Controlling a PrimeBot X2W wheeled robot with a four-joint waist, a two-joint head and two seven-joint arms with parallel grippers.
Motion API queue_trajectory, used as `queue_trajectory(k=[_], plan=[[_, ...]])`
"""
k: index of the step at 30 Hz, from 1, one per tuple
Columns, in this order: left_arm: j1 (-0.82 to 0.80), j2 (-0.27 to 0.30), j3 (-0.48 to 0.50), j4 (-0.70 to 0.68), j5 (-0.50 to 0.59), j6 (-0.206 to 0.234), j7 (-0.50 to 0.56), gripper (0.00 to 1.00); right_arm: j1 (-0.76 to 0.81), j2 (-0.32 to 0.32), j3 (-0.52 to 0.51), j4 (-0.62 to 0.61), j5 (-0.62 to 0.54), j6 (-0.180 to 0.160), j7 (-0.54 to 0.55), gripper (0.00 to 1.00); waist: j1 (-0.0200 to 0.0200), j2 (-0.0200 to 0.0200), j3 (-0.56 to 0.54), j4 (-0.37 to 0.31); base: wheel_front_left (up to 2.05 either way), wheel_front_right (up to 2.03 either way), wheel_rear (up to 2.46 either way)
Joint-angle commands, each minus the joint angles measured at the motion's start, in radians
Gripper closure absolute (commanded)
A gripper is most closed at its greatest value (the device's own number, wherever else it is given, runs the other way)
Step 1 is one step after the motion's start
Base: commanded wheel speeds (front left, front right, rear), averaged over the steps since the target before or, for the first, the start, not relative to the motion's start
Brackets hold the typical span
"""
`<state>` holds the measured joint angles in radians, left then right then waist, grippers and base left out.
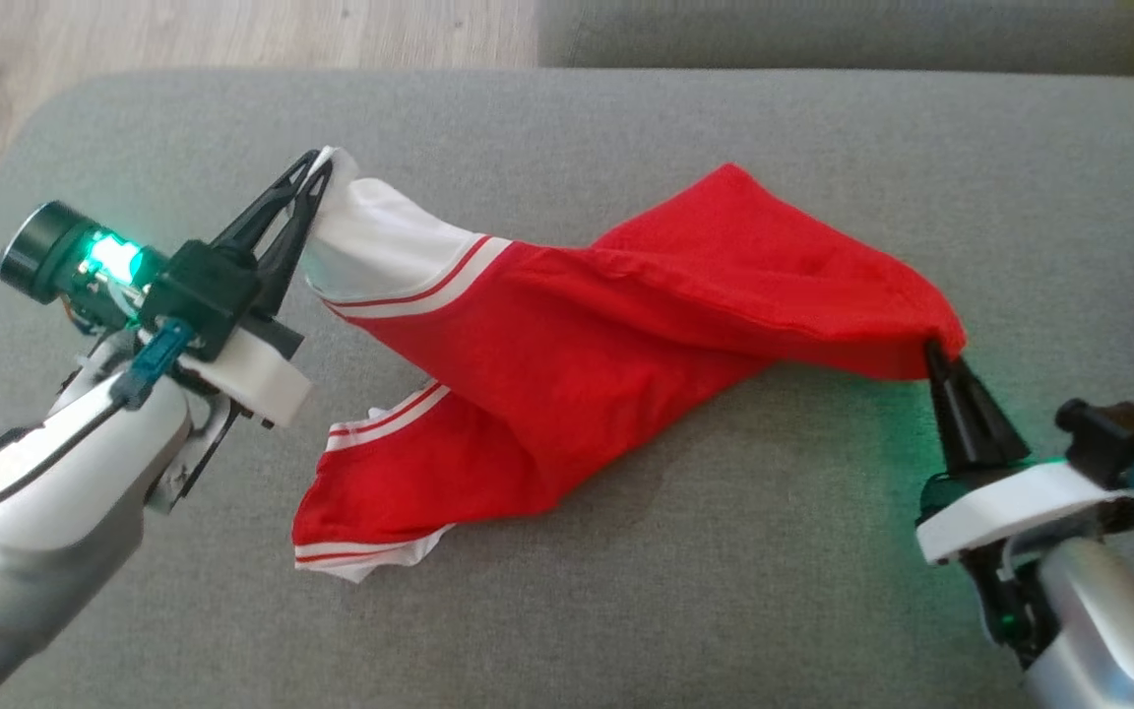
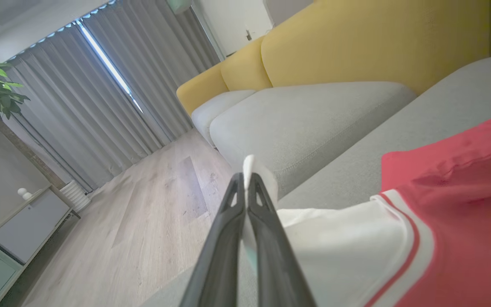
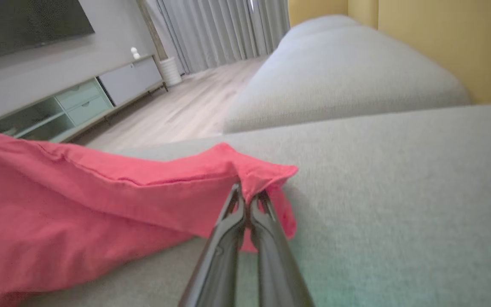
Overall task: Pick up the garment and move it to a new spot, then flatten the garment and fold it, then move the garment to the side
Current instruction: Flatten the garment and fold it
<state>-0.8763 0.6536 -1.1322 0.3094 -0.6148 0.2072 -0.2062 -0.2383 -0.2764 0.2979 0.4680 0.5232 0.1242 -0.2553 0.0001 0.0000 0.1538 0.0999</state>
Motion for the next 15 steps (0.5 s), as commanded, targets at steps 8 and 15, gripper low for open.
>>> queue_trajectory(k=[8, 15], plan=[[-0.063, 0.101, 0.115, -0.104, 0.028, 0.011, -0.049, 1.00, 0.013, -0.125, -0.091, -0.269, -0.014, 0.007, -0.002, 1.00, -0.0001, 0.0000, -0.127, -0.040, 0.00, 0.00, 0.00], [-0.139, 0.181, 0.230, -0.238, 0.081, 0.016, -0.055, 1.00, -0.108, -0.221, -0.187, -0.510, -0.046, 0.007, 0.140, 1.00, -0.0001, 0.0000, -0.179, -0.067, 0.00, 0.00, 0.00]])
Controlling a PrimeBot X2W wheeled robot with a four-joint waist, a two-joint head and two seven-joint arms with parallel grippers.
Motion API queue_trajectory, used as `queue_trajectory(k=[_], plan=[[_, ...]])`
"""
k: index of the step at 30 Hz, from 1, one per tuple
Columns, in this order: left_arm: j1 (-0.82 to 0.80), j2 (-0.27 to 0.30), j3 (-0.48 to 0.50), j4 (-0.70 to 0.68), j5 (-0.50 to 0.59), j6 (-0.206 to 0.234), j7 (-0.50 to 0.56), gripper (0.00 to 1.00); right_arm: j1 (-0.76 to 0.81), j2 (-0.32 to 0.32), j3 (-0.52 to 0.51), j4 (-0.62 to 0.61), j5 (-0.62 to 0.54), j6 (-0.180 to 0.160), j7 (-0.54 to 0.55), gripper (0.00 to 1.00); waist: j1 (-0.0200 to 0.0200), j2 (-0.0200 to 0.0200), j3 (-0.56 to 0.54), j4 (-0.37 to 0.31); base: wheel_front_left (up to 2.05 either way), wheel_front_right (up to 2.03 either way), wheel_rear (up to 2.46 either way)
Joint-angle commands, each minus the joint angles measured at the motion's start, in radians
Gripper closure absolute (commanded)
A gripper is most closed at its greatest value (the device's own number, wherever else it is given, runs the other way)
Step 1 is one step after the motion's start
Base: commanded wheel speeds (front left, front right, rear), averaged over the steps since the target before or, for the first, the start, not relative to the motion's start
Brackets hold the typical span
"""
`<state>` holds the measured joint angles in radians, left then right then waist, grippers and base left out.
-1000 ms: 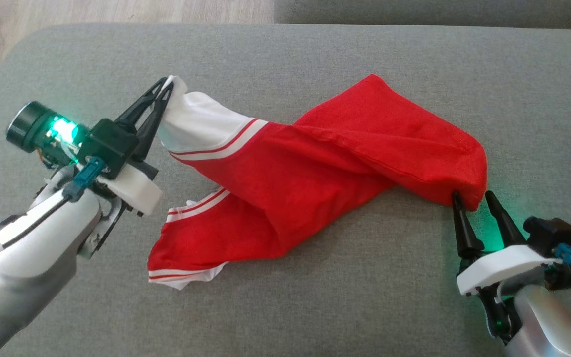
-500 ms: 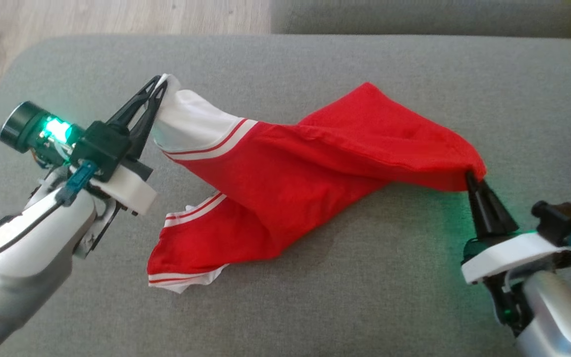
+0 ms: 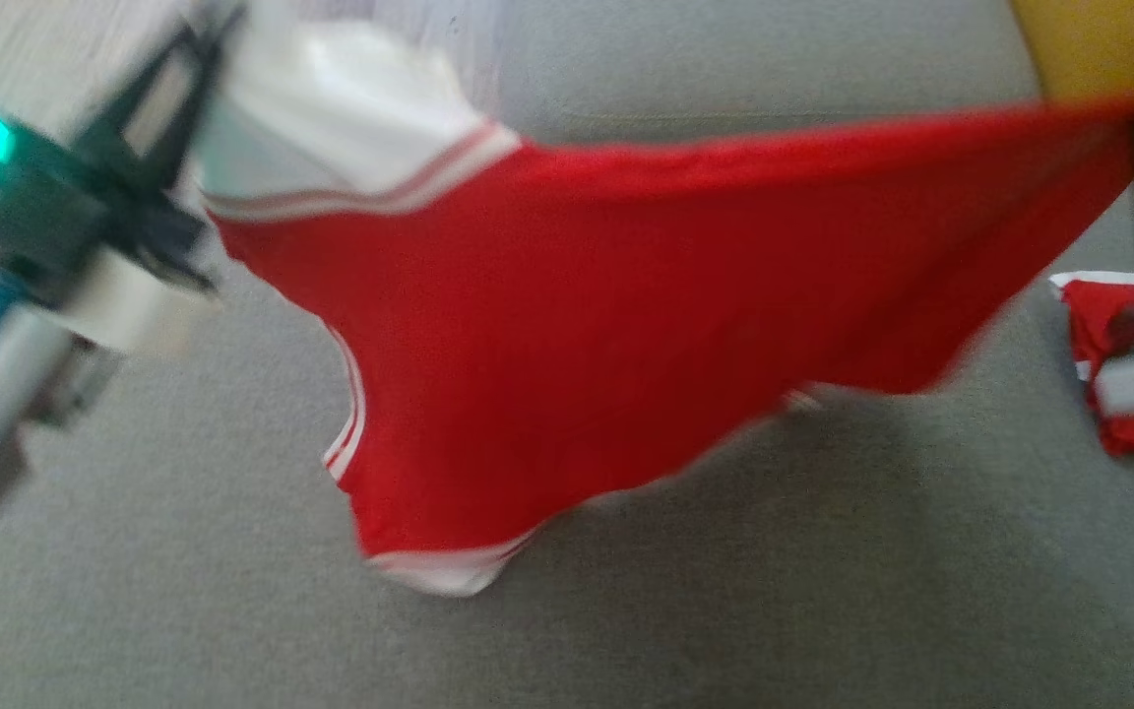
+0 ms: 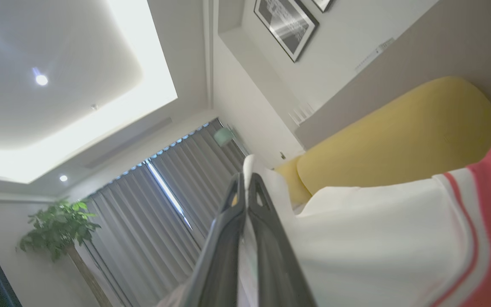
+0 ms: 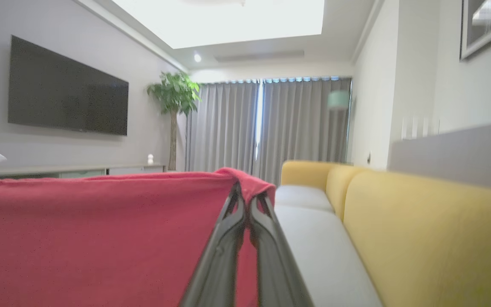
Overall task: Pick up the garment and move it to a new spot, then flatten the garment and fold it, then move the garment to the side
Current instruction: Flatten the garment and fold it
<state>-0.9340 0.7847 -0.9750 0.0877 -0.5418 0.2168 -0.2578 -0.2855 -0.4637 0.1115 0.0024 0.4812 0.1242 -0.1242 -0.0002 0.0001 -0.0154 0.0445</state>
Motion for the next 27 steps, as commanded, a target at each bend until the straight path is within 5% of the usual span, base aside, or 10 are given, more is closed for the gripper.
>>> queue_trajectory(k=[1, 7, 16, 22, 27], plan=[[-0.099, 0.063, 0.086, -0.027, 0.017, 0.000, -0.003, 1.00, -0.091, -0.043, -0.005, -0.072, -0.003, 0.007, 0.033, 1.00, 0.0002, -0.0001, -0.011, -0.017, 0.00, 0.00, 0.00], [-0.236, 0.093, 0.127, -0.008, 0.041, -0.098, -0.003, 1.00, -0.317, -0.087, 0.031, -0.086, -0.015, 0.007, 0.120, 1.00, 0.0002, -0.0001, 0.006, -0.050, 0.00, 0.00, 0.00], [-0.459, -0.047, 0.120, 0.281, -0.009, -0.267, 0.048, 1.00, -0.666, -0.077, 0.206, 0.198, 0.024, 0.007, 0.130, 1.00, 0.0002, -0.0001, 0.182, -0.059, 0.00, 0.00, 0.00], [-0.627, -0.151, 0.117, 0.486, 0.044, -0.279, 0.026, 1.00, -0.869, -0.049, 0.266, 0.386, -0.004, 0.007, 0.028, 1.00, 0.0002, -0.0001, 0.310, -0.053, 0.00, 0.00, 0.00], [-0.781, -0.218, 0.139, 0.561, 0.149, -0.216, -0.002, 1.00, -1.029, -0.043, 0.302, 0.521, -0.055, 0.007, -0.091, 1.00, 0.0002, -0.0001, 0.385, -0.034, 0.00, 0.00, 0.00]])
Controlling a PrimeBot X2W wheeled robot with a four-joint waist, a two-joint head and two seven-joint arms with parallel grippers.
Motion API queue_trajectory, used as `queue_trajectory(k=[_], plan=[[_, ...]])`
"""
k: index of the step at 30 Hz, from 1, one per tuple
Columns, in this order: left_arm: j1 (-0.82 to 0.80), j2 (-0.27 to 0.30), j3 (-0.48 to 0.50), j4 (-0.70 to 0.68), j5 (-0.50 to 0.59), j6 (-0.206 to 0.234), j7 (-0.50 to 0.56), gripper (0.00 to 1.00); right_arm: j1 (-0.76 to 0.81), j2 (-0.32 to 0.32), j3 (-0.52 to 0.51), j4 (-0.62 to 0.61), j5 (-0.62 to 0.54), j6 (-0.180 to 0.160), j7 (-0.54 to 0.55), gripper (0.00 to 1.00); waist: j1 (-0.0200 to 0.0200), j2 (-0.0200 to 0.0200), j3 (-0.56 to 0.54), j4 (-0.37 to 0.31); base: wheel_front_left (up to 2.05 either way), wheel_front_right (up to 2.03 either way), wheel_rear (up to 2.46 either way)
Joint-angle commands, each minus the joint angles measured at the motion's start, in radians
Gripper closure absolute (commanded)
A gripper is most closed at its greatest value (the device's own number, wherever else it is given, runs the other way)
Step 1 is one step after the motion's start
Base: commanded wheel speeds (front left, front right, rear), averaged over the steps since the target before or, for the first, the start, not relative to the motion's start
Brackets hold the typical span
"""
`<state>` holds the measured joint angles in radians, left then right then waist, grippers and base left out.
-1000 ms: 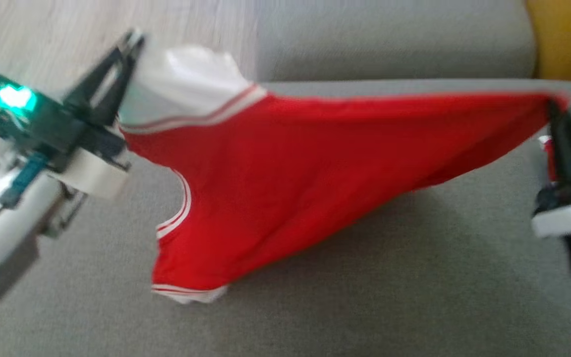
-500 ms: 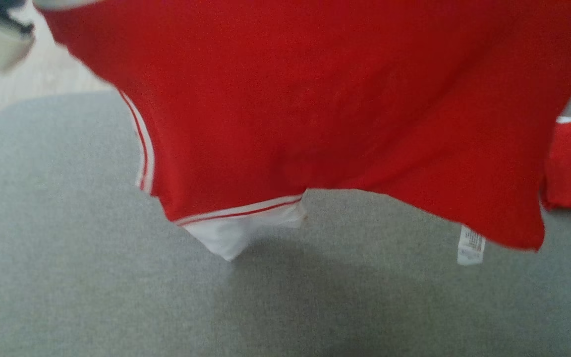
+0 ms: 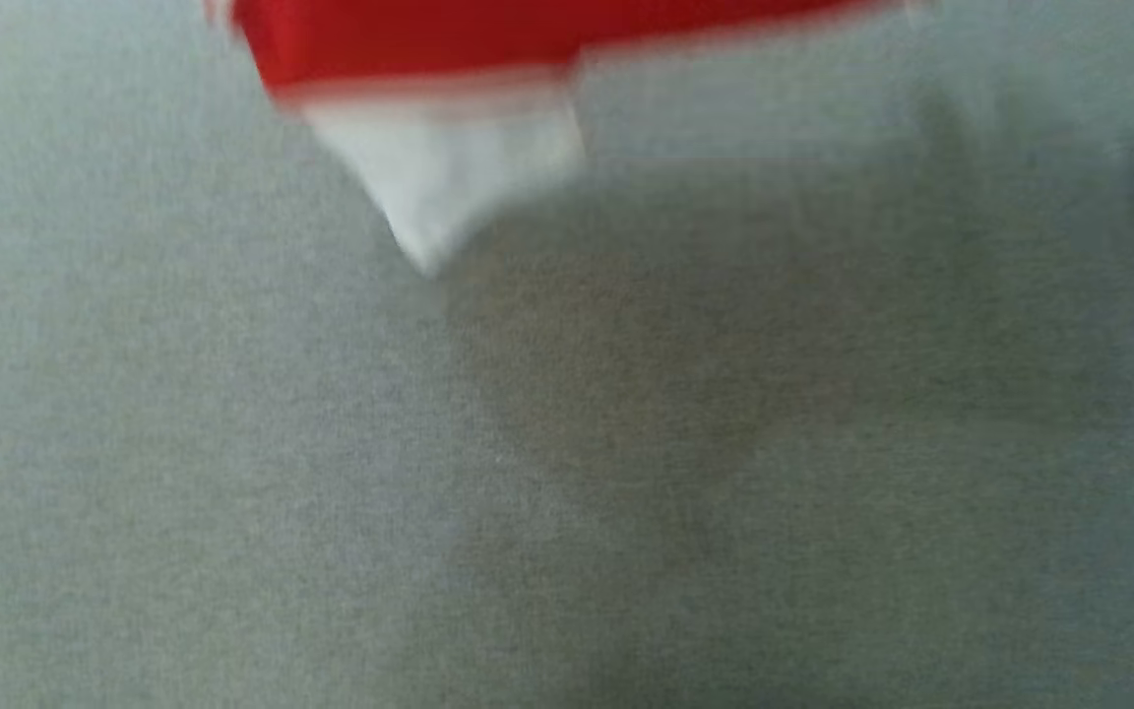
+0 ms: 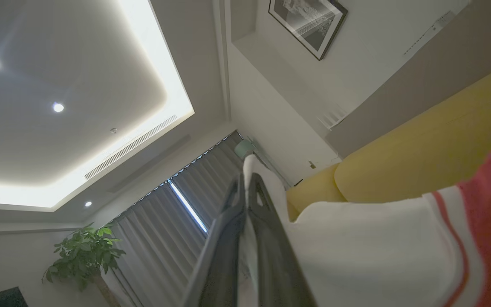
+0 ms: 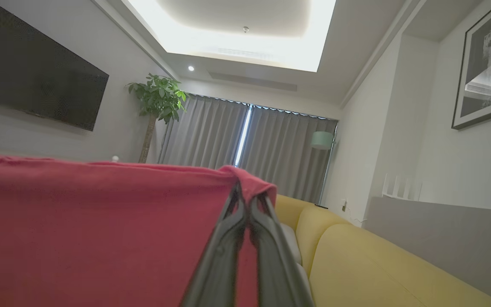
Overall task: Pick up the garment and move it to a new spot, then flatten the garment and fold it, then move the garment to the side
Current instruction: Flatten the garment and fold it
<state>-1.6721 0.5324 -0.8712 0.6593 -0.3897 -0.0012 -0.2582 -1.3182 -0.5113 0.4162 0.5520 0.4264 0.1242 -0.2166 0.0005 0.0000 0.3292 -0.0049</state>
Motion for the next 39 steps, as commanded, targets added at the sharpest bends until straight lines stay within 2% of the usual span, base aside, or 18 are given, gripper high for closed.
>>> queue_trajectory(k=[1, 3, 6, 12, 18, 21, 27, 33, 39], plan=[[-0.053, 0.027, 0.048, -0.030, 0.012, 0.010, -0.002, 1.00, -0.014, 0.000, 0.003, -0.011, -0.008, 0.007, -0.011, 1.00, -0.0005, 0.0000, 0.051, 0.020, 0.00, 0.00, 0.00], [-0.036, 0.023, 0.082, -0.070, 0.020, 0.005, -0.003, 1.00, -0.031, -0.009, 0.011, 0.016, -0.021, 0.007, -0.029, 1.00, -0.0005, 0.0000, 0.065, 0.029, 0.00, 0.00, 0.00], [0.042, 0.029, 0.120, -0.135, 0.024, -0.032, -0.003, 1.00, -0.011, -0.019, 0.035, 0.048, -0.017, 0.007, -0.039, 1.00, -0.0005, 0.0000, 0.082, 0.045, 0.00, 0.00, 0.00], [0.318, 0.057, 0.203, -0.291, 0.022, -0.074, -0.003, 1.00, 0.135, -0.045, 0.052, 0.068, 0.029, 0.007, -0.045, 1.00, -0.0005, 0.0000, 0.074, 0.070, 0.00, 0.00, 0.00], [0.736, 0.084, 0.292, -0.469, -0.001, -0.086, -0.003, 1.00, 0.440, -0.062, -0.015, -0.008, 0.090, 0.007, -0.045, 1.00, -0.0005, 0.0000, -0.016, 0.087, 0.00, 0.00, 0.00], [0.953, 0.120, 0.279, -0.549, 0.053, -0.088, -0.003, 1.00, 0.632, -0.074, -0.062, -0.071, 0.112, 0.007, -0.045, 1.00, -0.0005, 0.0000, -0.068, 0.093, 0.00, 0.00, 0.00], [1.324, 0.100, 0.287, -0.639, 0.052, -0.056, -0.003, 1.00, 1.006, -0.060, -0.173, -0.205, 0.113, 0.007, -0.045, 1.00, -0.0005, 0.0000, -0.150, 0.101, 0.00, 0.00, 0.00], [1.549, 0.092, 0.309, -0.666, 0.062, -0.040, -0.004, 1.00, 1.288, -0.024, -0.238, -0.317, 0.097, 0.007, -0.034, 1.00, -0.0005, 0.0000, -0.200, 0.100, 0.00, 0.00, 0.00], [1.636, 0.095, 0.324, -0.688, 0.057, -0.062, -0.004, 1.00, 1.426, -0.013, -0.304, -0.424, 0.085, 0.007, 0.007, 1.00, -0.0005, 0.0000, -0.200, 0.099, 0.00, 0.00, 0.00]])
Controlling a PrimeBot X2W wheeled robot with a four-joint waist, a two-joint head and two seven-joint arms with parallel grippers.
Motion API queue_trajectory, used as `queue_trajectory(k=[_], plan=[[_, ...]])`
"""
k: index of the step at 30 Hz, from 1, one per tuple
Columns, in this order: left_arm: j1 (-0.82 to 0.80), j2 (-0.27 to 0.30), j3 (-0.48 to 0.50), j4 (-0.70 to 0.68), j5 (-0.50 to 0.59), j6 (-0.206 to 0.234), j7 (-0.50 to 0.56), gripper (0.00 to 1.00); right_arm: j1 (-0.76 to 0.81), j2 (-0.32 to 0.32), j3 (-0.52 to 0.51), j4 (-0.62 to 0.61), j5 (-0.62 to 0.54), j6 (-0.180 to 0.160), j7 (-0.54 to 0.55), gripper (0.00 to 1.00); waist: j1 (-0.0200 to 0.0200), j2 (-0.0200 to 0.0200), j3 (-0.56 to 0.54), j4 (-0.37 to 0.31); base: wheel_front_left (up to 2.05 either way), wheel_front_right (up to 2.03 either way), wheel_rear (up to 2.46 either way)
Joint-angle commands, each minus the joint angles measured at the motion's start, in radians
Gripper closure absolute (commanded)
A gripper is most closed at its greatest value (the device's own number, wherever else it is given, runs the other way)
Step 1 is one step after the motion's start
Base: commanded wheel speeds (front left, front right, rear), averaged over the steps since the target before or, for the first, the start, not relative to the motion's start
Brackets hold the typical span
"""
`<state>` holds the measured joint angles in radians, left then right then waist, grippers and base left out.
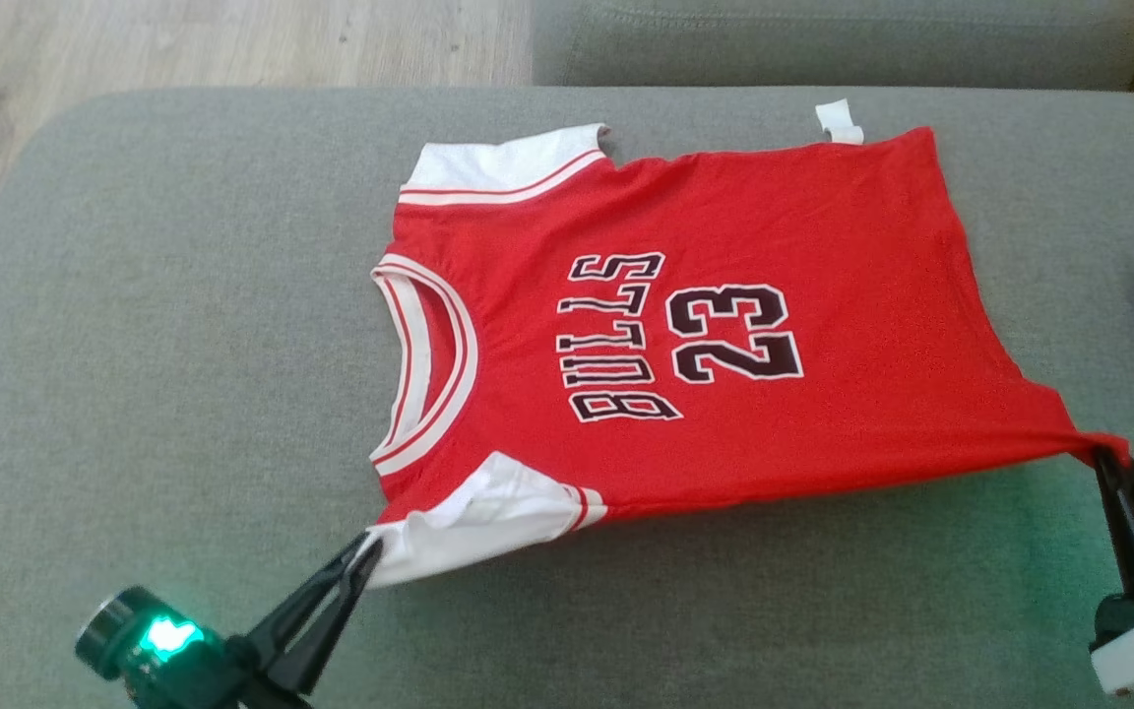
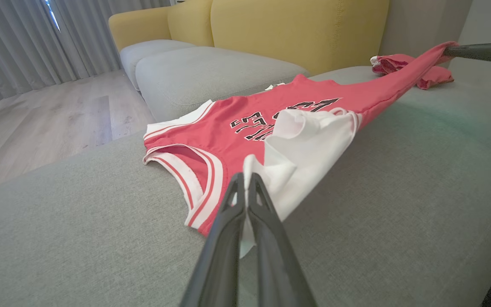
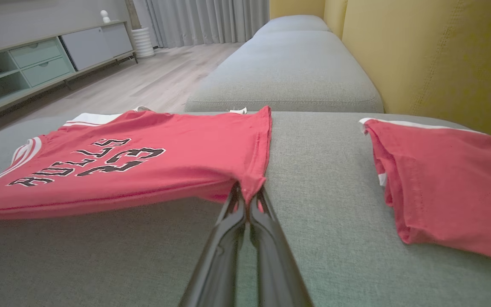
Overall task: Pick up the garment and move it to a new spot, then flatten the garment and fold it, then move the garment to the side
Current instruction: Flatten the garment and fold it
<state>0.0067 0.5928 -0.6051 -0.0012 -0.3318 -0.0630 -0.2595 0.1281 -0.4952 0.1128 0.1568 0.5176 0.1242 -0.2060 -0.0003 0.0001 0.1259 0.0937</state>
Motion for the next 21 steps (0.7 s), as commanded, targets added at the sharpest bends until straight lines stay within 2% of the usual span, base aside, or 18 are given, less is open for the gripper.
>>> queue_trajectory(k=[1, 5, 7, 14, 21], plan=[[-0.041, 0.033, 0.061, -0.031, 0.001, -0.003, -0.002, 1.00, -0.006, -0.026, -0.012, -0.049, -0.008, 0.007, 0.007, 1.00, 0.0003, -0.0001, 0.007, 0.001, 0.00, 0.00, 0.00], [-0.086, 0.019, 0.075, -0.011, 0.021, -0.014, -0.002, 1.00, -0.008, -0.008, -0.038, -0.086, -0.017, 0.007, 0.048, 1.00, 0.0003, -0.0001, 0.031, 0.002, 0.00, 0.00, 0.00], [-0.160, -0.002, 0.083, 0.027, 0.045, -0.024, -0.002, 1.00, -0.054, 0.002, -0.036, -0.078, -0.019, 0.007, 0.080, 1.00, 0.0003, -0.0001, 0.055, 0.001, 0.00, 0.00, 0.00], [-0.397, -0.060, 0.058, 0.163, 0.109, -0.055, -0.002, 1.00, -0.215, 0.004, -0.016, 0.011, -0.014, 0.007, 0.126, 1.00, 0.0003, -0.0001, 0.136, 0.003, 0.00, 0.00, 0.00], [-0.590, -0.108, 0.041, 0.318, 0.156, -0.064, -0.002, 1.00, -0.372, 0.023, 0.042, 0.119, -0.024, 0.007, 0.126, 1.00, 0.0003, -0.0001, 0.198, 0.002, 0.00, 0.00, 0.00]])
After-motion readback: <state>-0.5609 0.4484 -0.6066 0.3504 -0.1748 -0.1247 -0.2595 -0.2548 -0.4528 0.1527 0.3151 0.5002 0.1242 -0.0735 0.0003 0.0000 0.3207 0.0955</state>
